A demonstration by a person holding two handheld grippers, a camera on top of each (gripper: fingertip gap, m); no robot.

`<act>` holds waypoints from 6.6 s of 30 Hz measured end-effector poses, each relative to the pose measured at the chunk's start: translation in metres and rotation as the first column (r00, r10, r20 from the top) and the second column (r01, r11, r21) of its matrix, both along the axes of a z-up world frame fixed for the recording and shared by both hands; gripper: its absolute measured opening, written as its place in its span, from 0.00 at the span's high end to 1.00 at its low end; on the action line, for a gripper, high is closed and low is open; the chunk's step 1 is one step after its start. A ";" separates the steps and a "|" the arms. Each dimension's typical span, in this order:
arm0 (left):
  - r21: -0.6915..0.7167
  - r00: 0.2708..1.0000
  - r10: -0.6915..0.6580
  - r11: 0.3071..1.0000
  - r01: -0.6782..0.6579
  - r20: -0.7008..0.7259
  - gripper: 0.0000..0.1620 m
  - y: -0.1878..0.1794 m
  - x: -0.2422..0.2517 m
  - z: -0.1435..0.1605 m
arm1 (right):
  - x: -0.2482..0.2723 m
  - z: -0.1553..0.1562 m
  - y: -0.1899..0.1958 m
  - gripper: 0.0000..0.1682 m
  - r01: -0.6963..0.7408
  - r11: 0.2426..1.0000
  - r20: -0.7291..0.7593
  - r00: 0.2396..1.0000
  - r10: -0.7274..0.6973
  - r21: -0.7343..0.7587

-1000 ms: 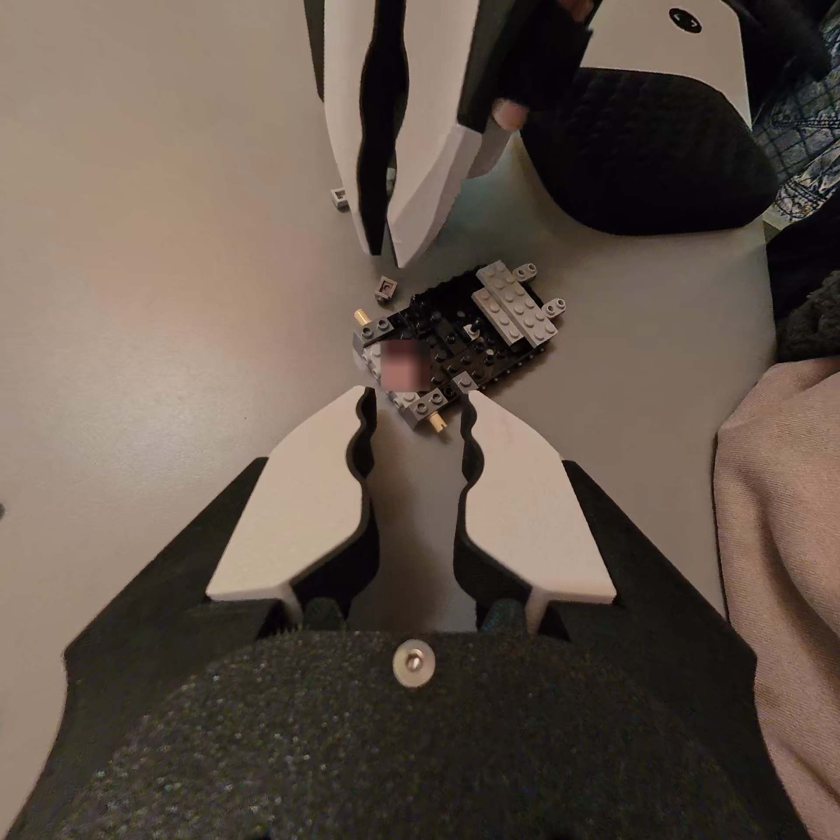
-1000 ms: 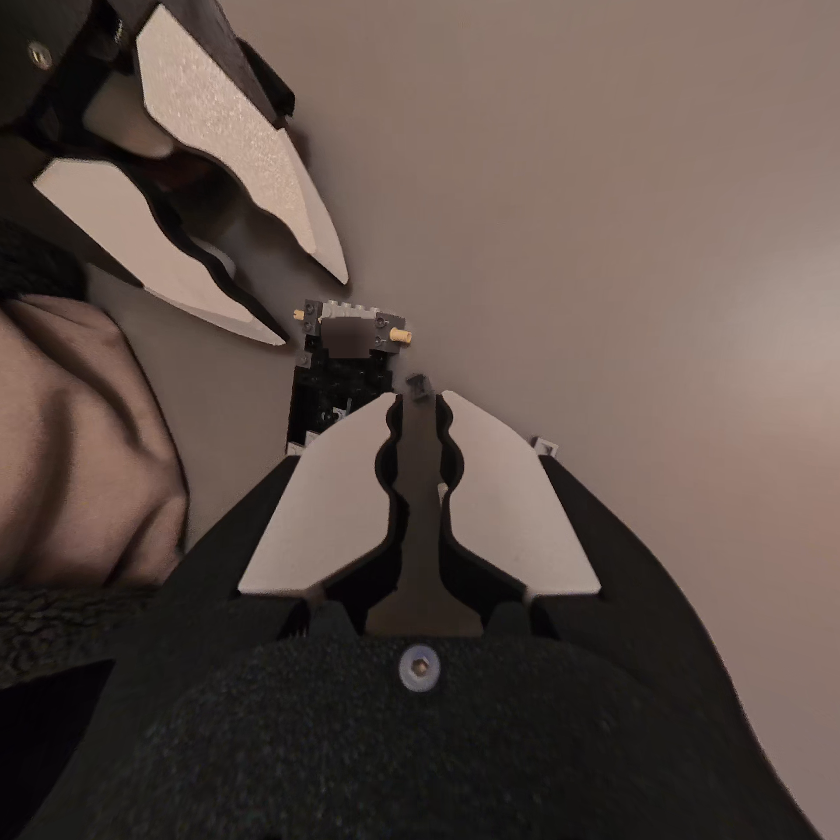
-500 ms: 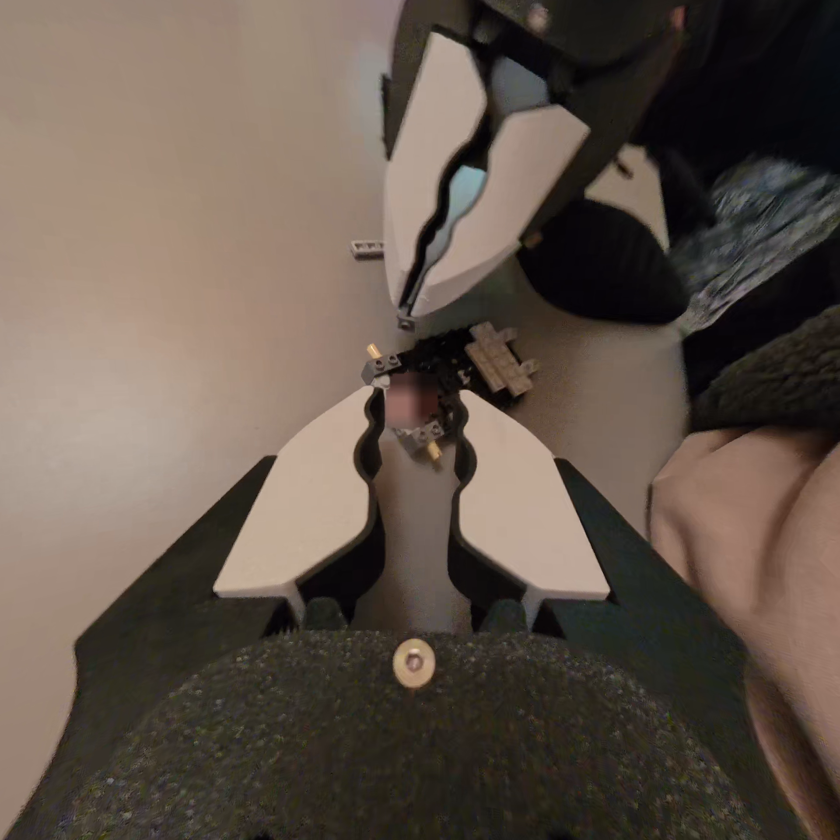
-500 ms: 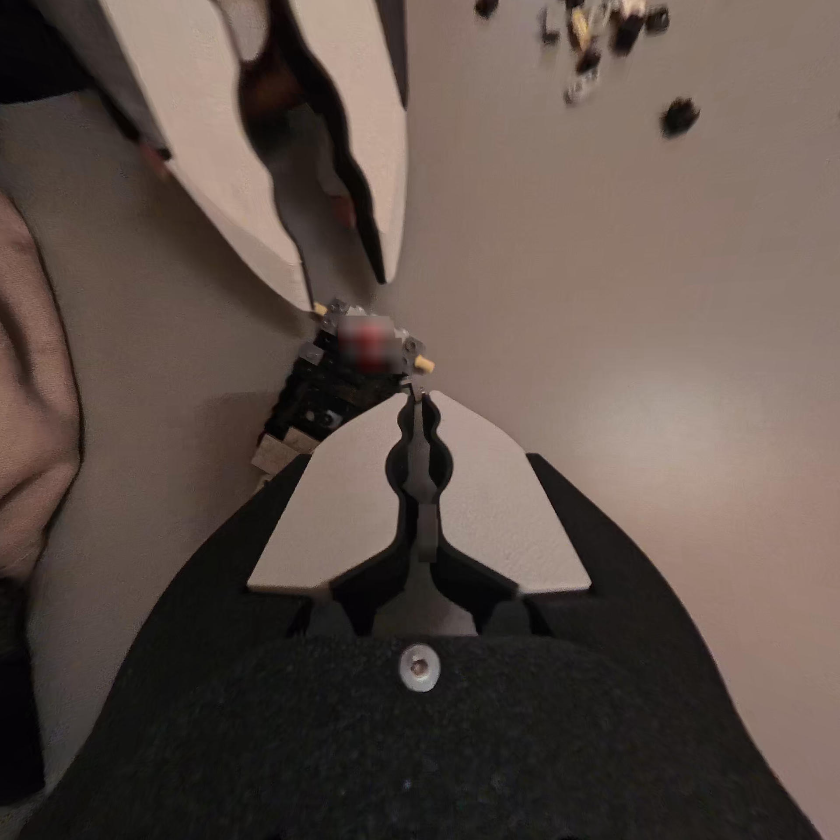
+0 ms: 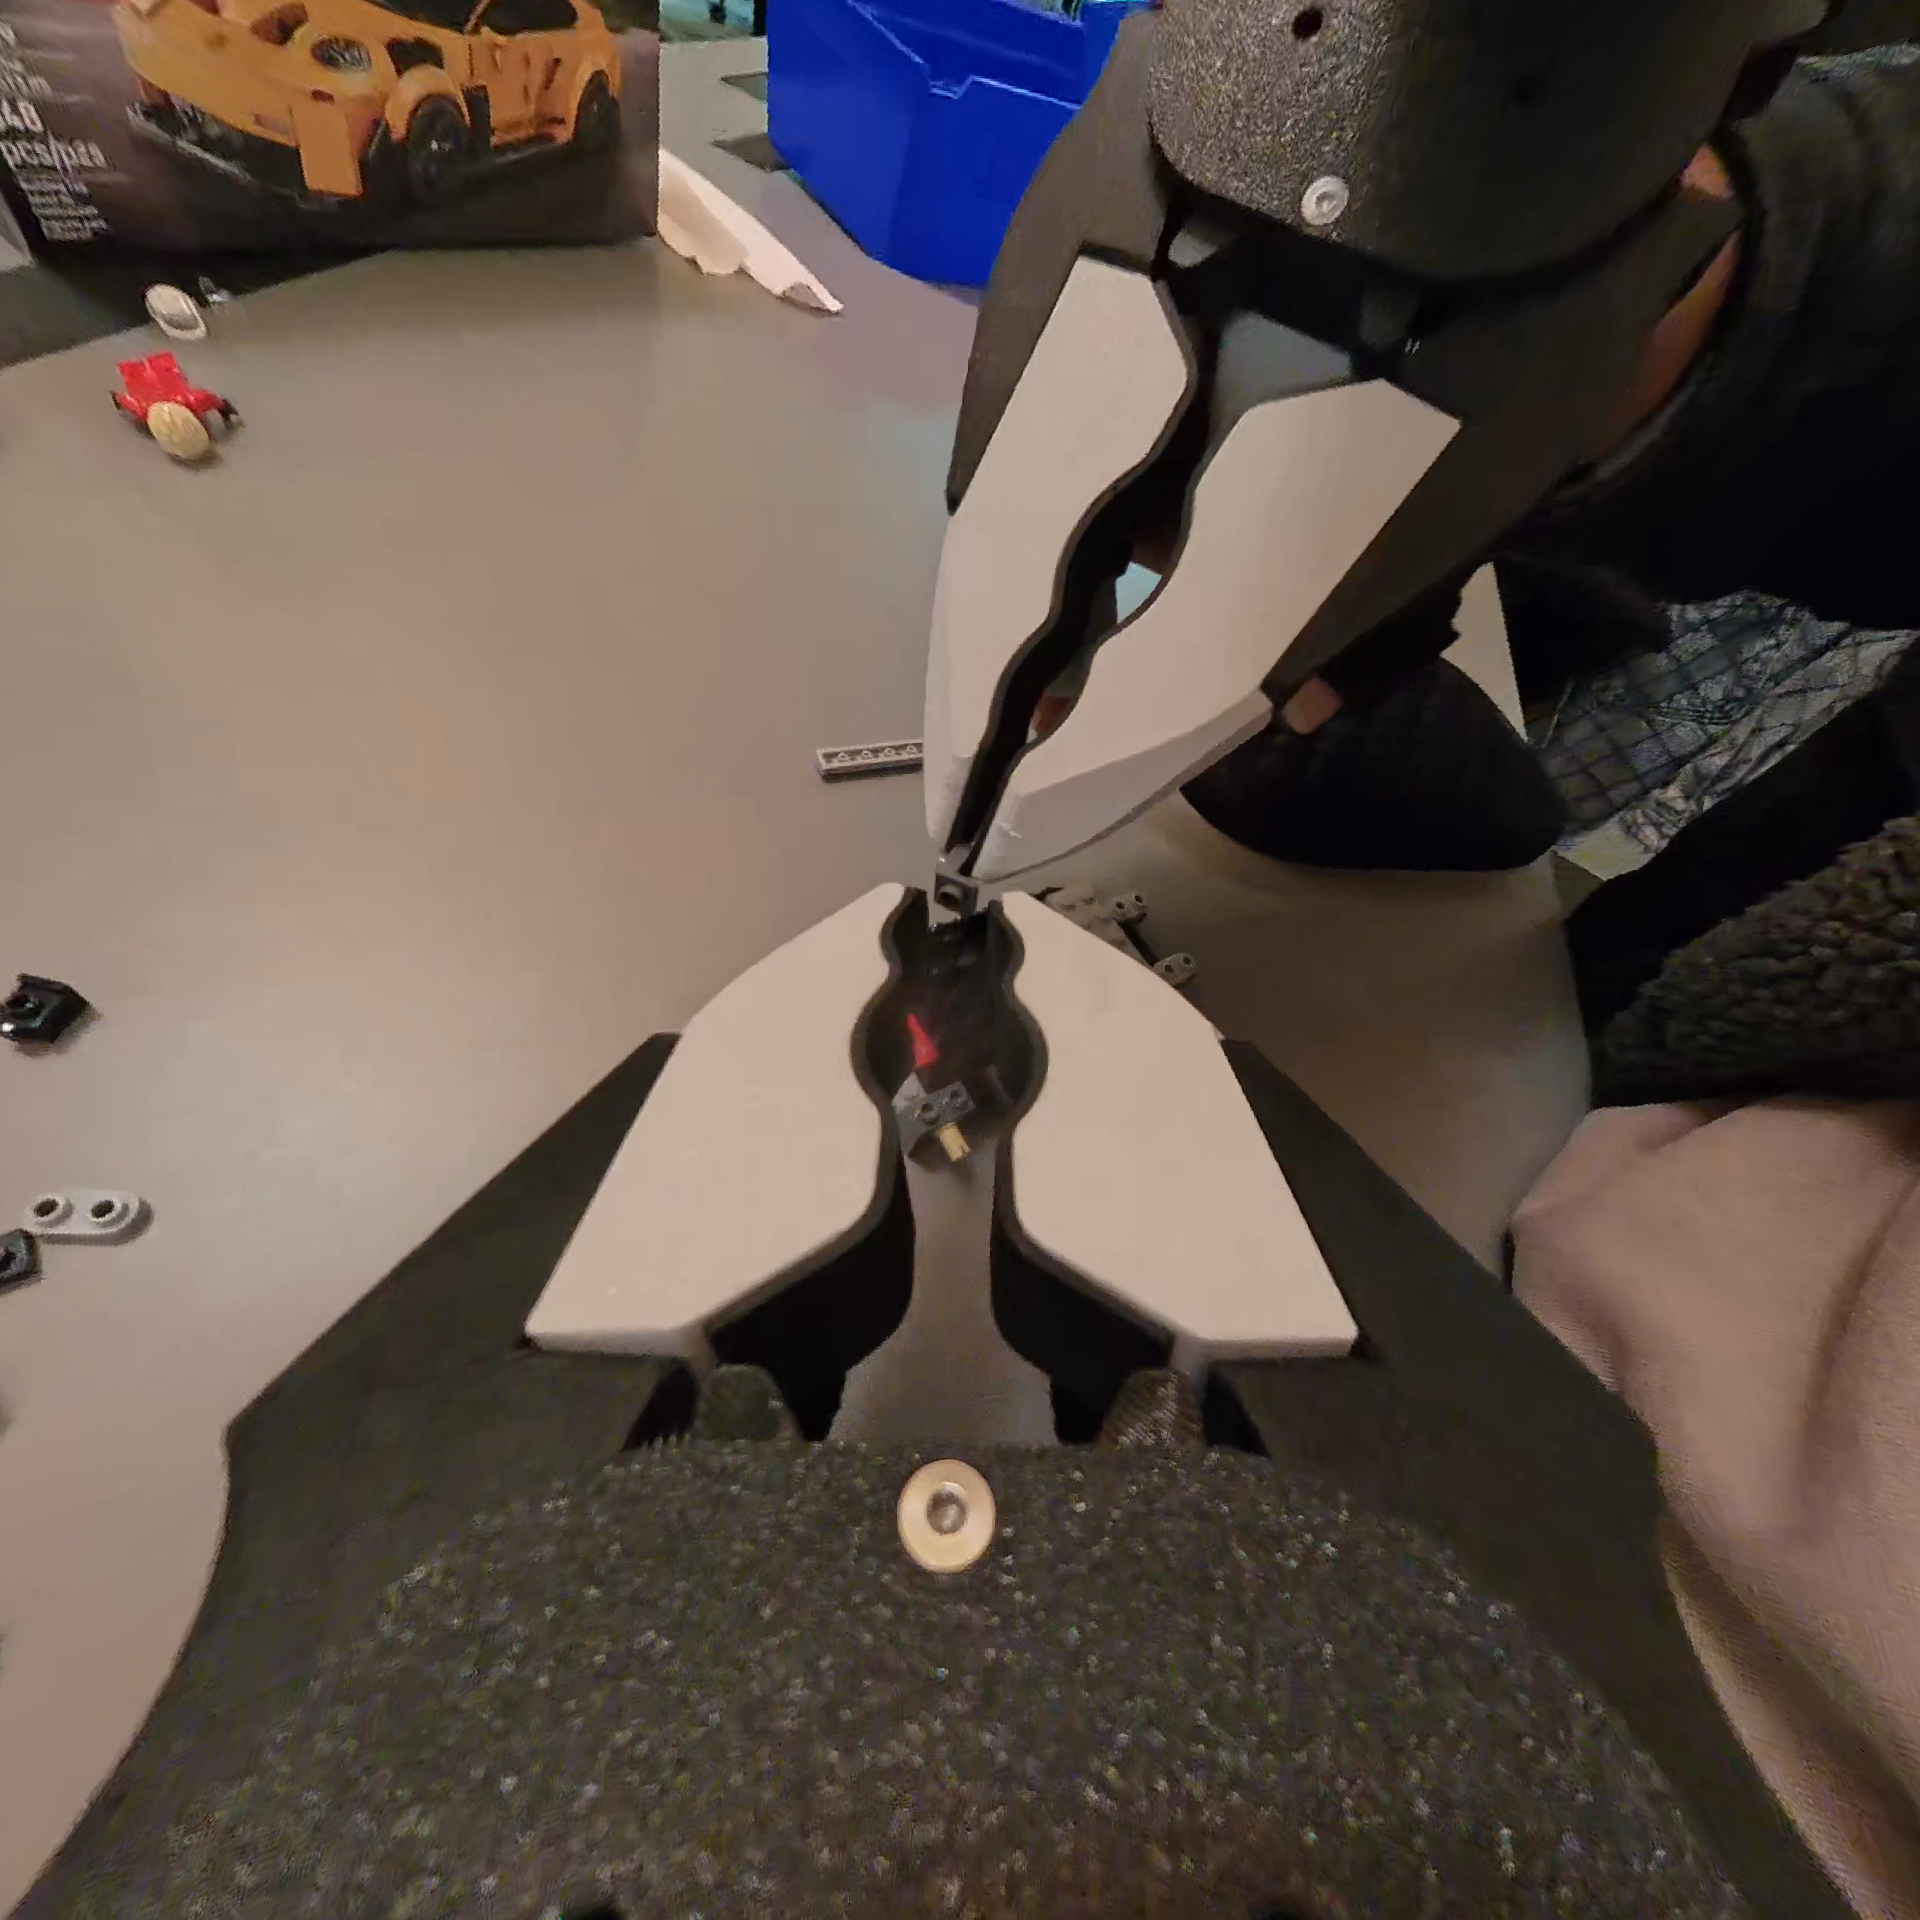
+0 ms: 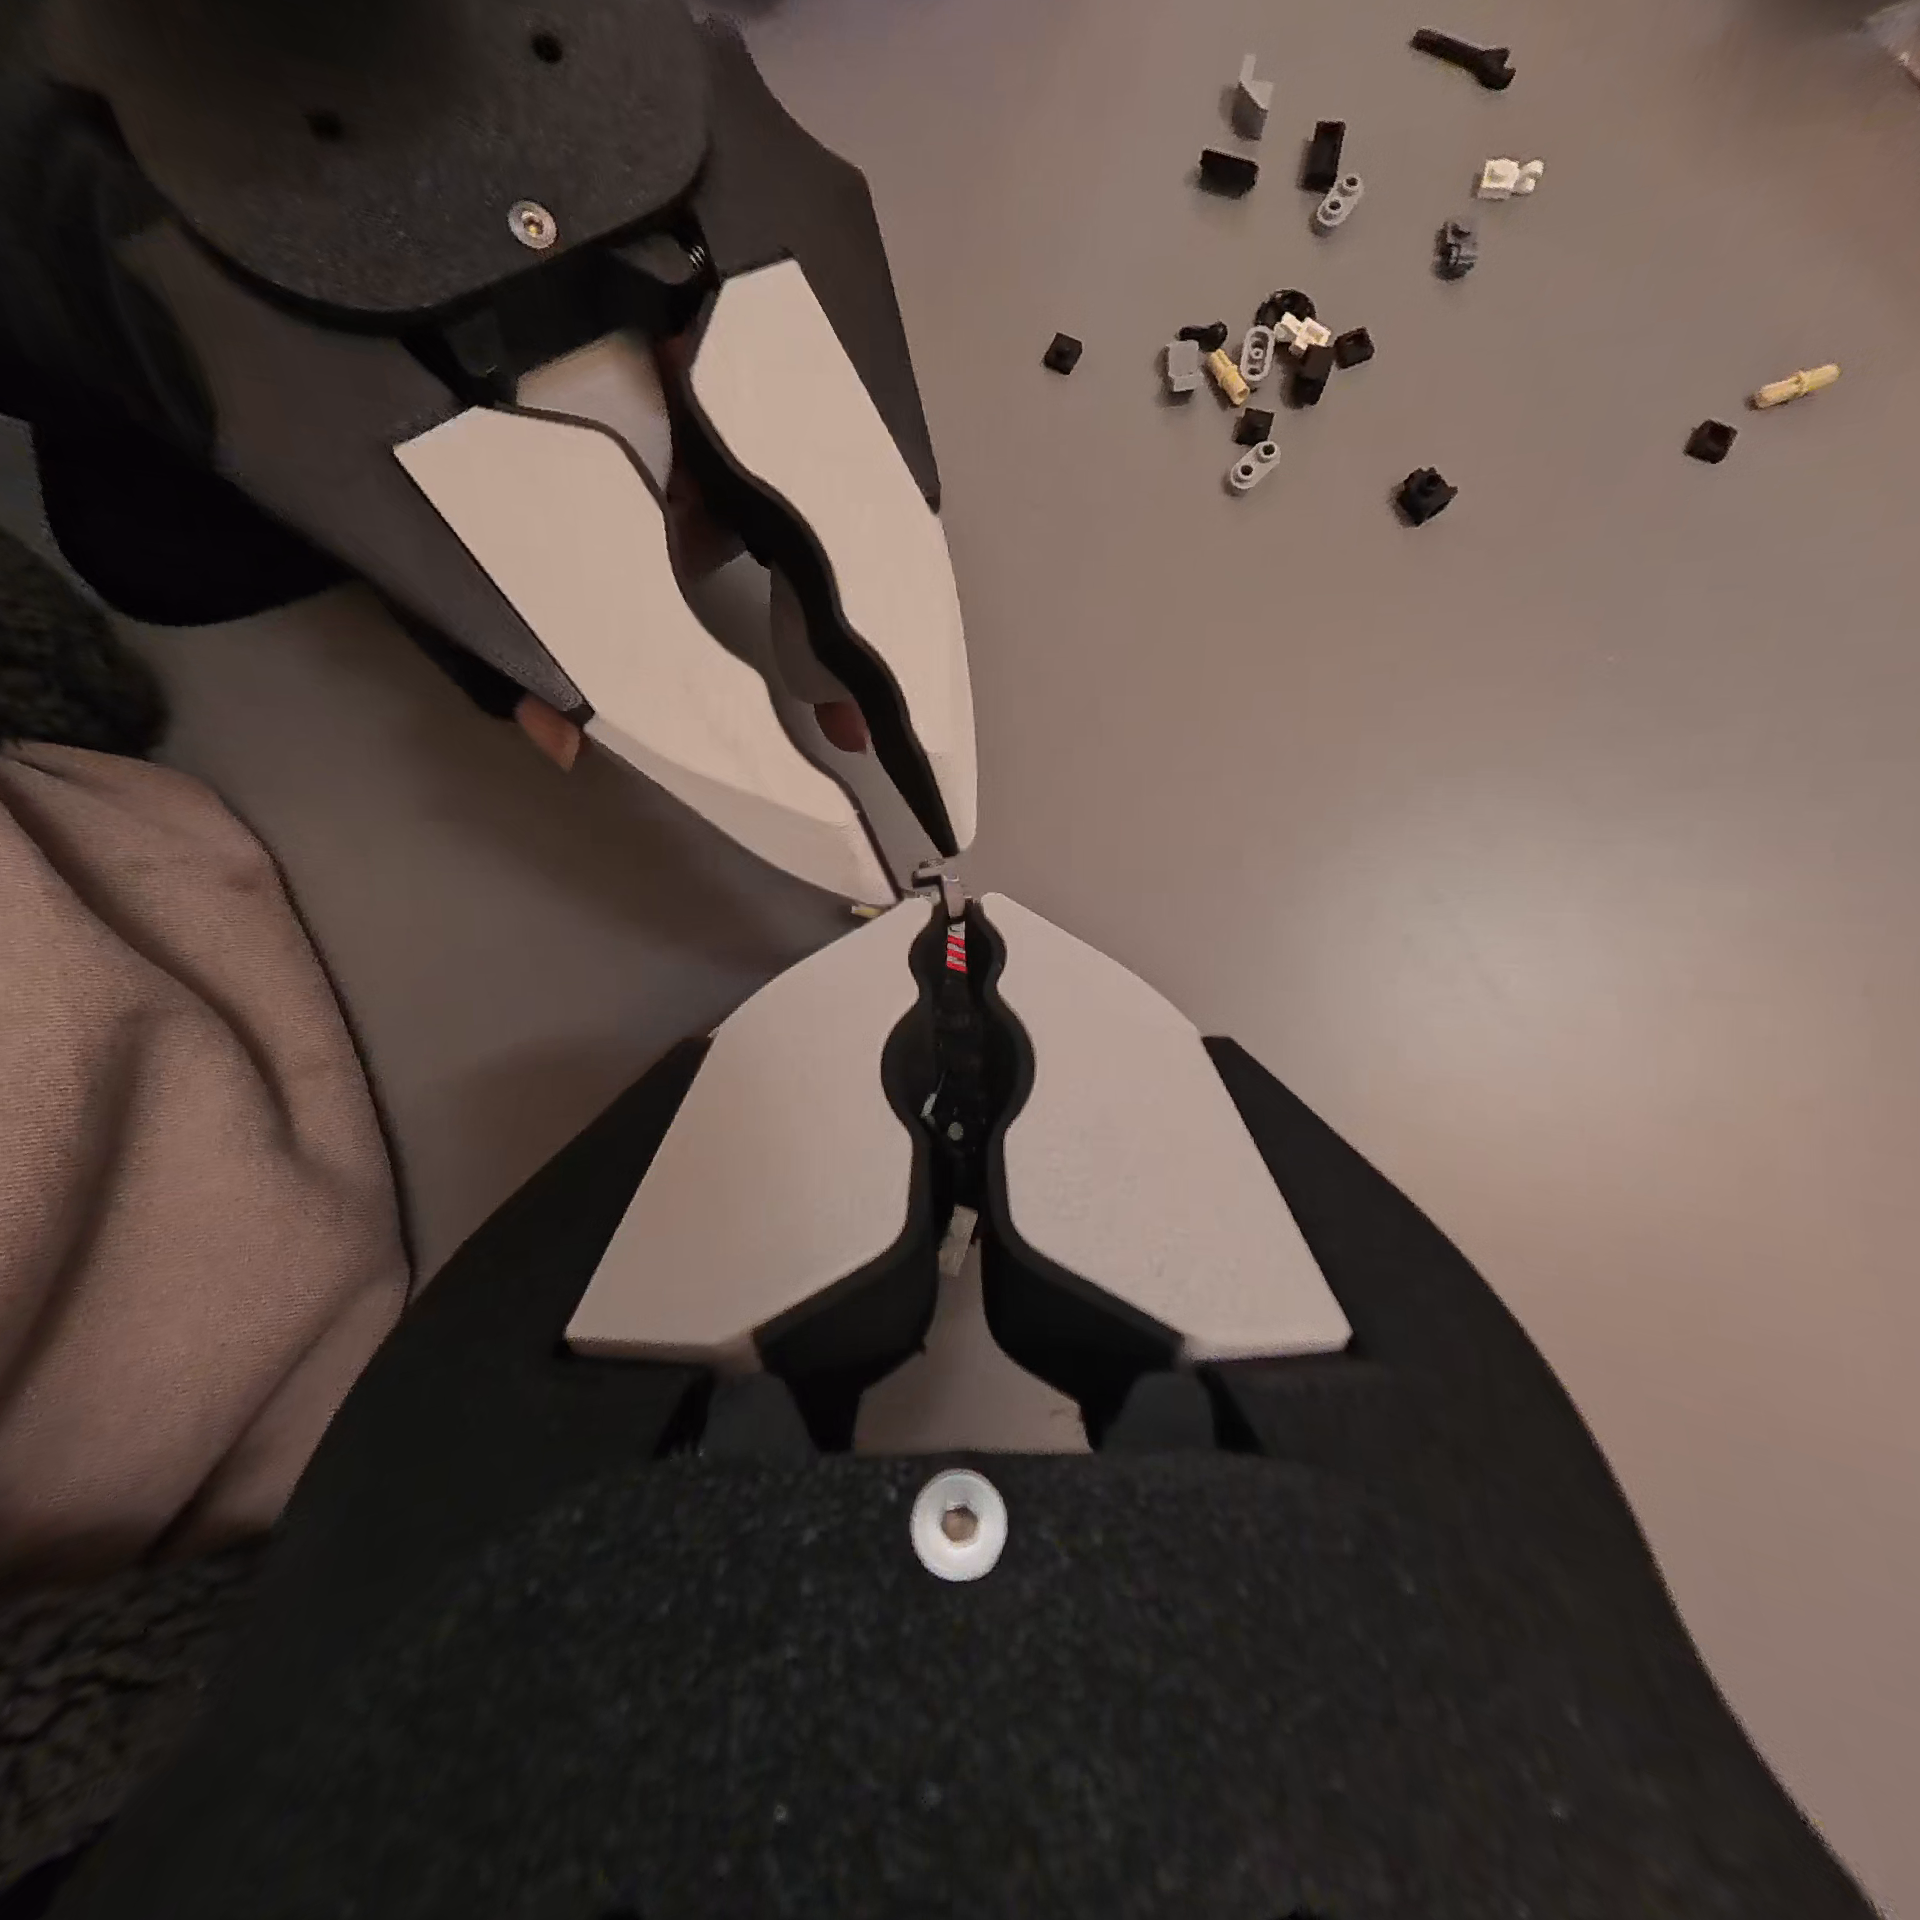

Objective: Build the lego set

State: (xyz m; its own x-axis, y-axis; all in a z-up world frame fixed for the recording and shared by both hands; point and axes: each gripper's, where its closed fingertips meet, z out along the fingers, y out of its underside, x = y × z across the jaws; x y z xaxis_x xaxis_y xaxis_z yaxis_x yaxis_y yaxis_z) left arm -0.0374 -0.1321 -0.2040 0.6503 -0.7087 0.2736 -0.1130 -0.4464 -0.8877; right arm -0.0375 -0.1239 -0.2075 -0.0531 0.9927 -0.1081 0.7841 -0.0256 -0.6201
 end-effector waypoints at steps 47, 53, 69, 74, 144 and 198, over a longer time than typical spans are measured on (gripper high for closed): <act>-0.109 0.466 -0.210 0.815 0.569 0.859 0.97 -0.036 0.004 0.066 | -0.002 0.075 -0.047 0.96 -0.258 0.938 -0.433 0.836 0.337 0.230; -0.121 0.487 -0.204 0.822 0.556 0.849 0.98 -0.035 0.006 0.065 | -0.004 0.074 -0.048 0.96 -0.251 0.931 -0.423 0.838 0.346 0.264; -0.068 0.441 -0.295 0.765 0.641 0.847 0.99 -0.054 0.012 0.072 | 0.005 0.073 -0.064 0.96 -0.502 0.786 -0.272 0.750 0.603 0.361; -0.174 0.577 -0.208 0.826 0.536 0.790 0.91 -0.034 0.007 0.053 | 0.009 0.059 -0.046 0.96 -0.507 0.781 -0.169 0.789 0.591 0.364; -0.221 0.967 -0.234 0.953 0.207 -0.104 0.88 -0.024 0.000 -0.049 | 0.029 -0.054 -0.001 0.95 -0.829 0.532 0.329 0.460 0.825 -0.176; -0.216 0.963 -0.247 0.951 0.220 -0.110 0.88 -0.022 0.002 -0.052 | 0.038 -0.053 -0.005 0.91 -0.758 0.587 0.311 0.507 0.804 -0.283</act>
